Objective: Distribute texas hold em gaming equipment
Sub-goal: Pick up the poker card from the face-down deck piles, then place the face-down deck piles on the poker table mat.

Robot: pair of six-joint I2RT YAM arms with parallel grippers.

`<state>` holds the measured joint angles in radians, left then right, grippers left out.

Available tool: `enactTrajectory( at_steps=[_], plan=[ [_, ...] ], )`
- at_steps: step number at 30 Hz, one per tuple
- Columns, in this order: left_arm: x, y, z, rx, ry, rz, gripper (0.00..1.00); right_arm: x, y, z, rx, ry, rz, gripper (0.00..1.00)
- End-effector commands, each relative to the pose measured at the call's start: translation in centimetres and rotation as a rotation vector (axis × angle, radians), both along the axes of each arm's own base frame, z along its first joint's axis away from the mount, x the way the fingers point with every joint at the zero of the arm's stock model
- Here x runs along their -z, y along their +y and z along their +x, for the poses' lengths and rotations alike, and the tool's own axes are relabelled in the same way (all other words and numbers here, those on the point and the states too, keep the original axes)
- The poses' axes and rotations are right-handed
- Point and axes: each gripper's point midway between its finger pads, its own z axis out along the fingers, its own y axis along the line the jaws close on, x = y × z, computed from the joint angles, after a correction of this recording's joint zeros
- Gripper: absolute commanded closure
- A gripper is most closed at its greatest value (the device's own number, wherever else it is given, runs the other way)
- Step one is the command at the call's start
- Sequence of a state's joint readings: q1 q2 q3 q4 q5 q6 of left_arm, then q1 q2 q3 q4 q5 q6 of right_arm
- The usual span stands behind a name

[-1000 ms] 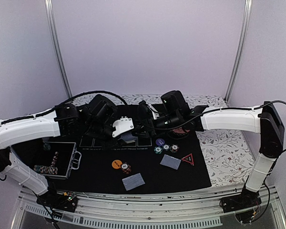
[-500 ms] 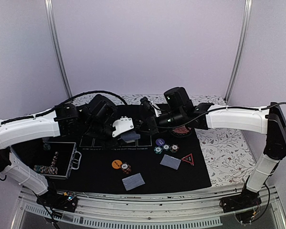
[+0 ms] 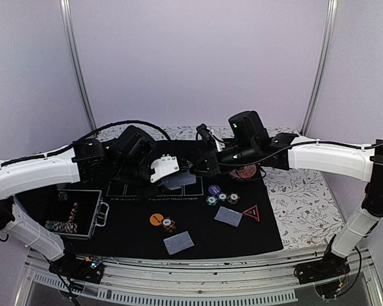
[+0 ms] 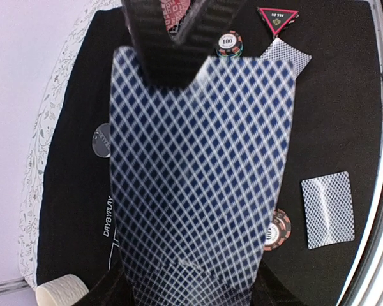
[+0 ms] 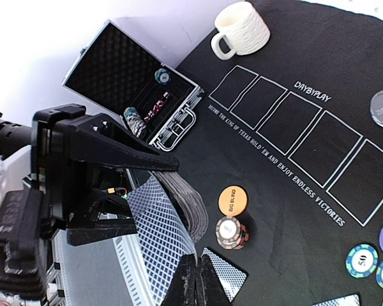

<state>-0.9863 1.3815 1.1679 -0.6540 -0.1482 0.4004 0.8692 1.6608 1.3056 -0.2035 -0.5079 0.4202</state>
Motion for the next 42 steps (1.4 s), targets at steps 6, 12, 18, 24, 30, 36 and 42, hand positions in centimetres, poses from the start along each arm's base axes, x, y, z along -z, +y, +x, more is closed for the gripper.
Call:
enactTrajectory(
  at_steps=[6, 12, 18, 24, 30, 36, 42],
  plan=[
    [0.0, -0.4, -0.2, 0.015, -0.001, -0.004, 0.5, -2.7, -5.5, 1.9, 0.182, -0.075, -0.005, 0.98],
    [0.9, -1.9, -0.7, 0.064, 0.046, -0.008, 0.5, -2.7, -10.2, 2.5, 0.338, -0.08, -0.035, 0.98],
    [4.0, -6.8, -4.0, 0.283, 0.085, 0.005, 0.51, -3.0, -14.3, 2.4, 0.455, -0.094, -0.035, 0.98],
    [7.0, -11.4, -8.9, 0.55, 0.127, 0.002, 0.51, -2.8, -16.6, 1.5, 0.513, -0.095, -0.038, 0.98],
    [11.0, -14.7, -12.1, 0.7, 0.142, 0.087, 0.53, -2.4, -16.7, 1.2, 0.508, -0.078, -0.04, 0.98],
    [14.1, -15.9, -11.1, 0.684, 0.141, 0.16, 0.55, -2.3, -16.7, 0.9, 0.501, -0.072, -0.039, 0.98],
    [15.9, -15.9, -10.6, 0.667, 0.141, 0.205, 0.4, -2.1, -16.5, 0.8, 0.489, -0.06, -0.038, 0.98]
  ],
)
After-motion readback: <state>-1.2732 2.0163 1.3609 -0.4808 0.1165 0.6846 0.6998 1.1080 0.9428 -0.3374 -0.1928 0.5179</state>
